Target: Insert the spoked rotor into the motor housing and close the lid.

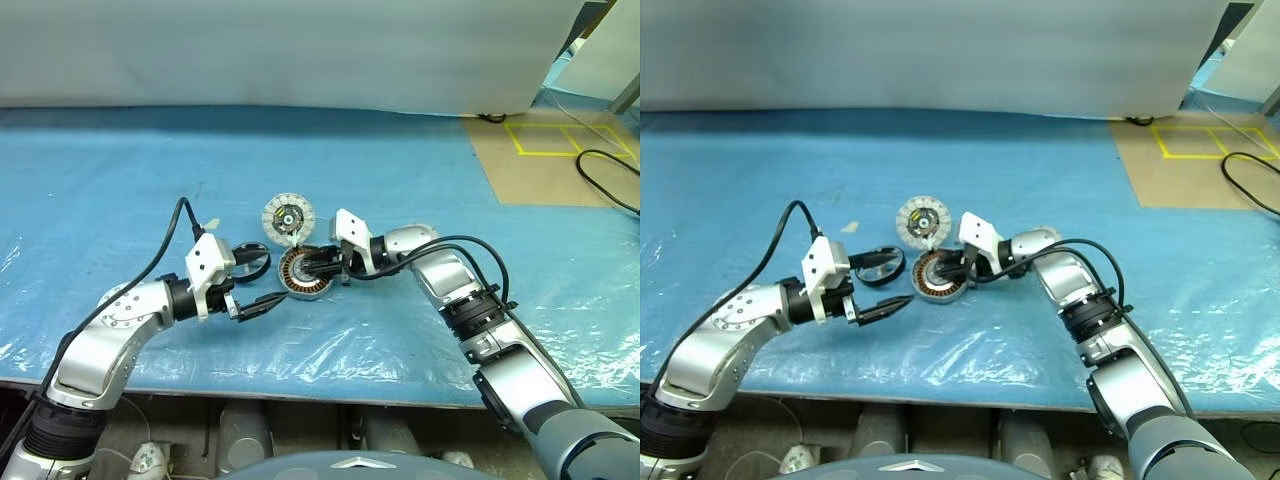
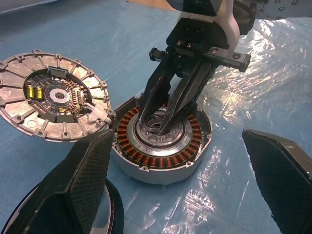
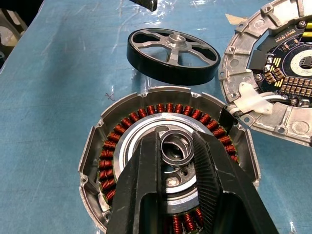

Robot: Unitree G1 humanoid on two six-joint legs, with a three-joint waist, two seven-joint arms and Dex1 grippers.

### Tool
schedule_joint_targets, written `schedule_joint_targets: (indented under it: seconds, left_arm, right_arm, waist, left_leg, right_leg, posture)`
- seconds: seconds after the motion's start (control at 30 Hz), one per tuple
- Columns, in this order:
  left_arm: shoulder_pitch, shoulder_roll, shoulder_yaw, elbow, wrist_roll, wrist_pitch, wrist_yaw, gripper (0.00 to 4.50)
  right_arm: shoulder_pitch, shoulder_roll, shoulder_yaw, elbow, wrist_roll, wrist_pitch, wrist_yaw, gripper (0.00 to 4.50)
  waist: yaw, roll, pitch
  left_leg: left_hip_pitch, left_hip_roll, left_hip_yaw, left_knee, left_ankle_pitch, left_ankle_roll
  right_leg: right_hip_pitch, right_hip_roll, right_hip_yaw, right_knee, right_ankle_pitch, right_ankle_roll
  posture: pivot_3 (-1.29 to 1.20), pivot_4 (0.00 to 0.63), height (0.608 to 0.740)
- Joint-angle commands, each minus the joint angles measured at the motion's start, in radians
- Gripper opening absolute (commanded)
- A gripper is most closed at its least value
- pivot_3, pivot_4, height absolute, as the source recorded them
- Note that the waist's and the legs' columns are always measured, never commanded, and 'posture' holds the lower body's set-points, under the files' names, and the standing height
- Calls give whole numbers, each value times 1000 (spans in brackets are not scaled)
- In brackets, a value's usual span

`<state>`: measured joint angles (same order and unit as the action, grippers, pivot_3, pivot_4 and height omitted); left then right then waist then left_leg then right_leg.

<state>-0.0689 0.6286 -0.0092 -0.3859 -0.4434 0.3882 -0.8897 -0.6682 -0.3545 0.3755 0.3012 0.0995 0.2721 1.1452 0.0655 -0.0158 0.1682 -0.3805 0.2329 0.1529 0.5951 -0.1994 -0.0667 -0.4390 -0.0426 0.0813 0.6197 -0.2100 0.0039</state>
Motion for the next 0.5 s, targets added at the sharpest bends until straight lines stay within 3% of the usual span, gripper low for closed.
schedule_joint_targets:
  seconds: [0.03, 0.5]
  left_arm:
    - [2, -2, 1, -16, 3, -23, 0, 4490]
    - [-3, -14, -2, -7, 9, -24, -2, 4490]
  right_arm:
    - [-3, -7, 0, -35, -1, -7, 17, 570]
    - [10, -15, 14, -44, -17, -9, 30, 570]
  waist:
    - [0, 0, 0]
    - [0, 0, 0]
  left_leg:
    - [0, 0, 0, 0, 0, 0]
    - [0, 0, 0, 0, 0, 0]
  right_leg:
    - [0, 0, 0, 0, 0, 0]
    - [0, 0, 0, 0, 0, 0]
  posture:
    - [0, 150, 740]
    - [0, 150, 740]
